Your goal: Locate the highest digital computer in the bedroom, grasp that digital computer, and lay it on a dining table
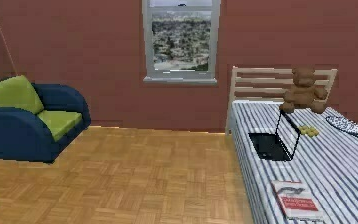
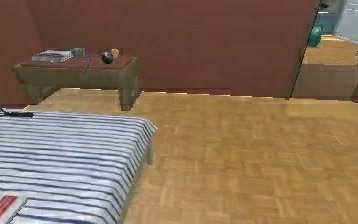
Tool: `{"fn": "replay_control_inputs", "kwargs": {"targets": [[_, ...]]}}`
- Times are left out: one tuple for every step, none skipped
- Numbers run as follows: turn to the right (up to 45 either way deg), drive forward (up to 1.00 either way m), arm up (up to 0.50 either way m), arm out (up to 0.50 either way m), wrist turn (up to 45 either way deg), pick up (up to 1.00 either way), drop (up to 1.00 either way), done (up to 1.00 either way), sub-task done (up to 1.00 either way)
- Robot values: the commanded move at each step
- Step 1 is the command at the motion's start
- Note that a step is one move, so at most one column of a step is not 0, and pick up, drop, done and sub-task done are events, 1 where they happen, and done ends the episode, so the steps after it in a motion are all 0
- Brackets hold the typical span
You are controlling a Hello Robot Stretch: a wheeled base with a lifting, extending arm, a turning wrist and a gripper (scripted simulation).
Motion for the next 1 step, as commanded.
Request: {"fn": "replay_control_inputs", "kwargs": {"targets": [[0.0, 0.55, 0.00, 0.00, 0.0, 0.00, 0.00, 0.00, 0.00]]}}
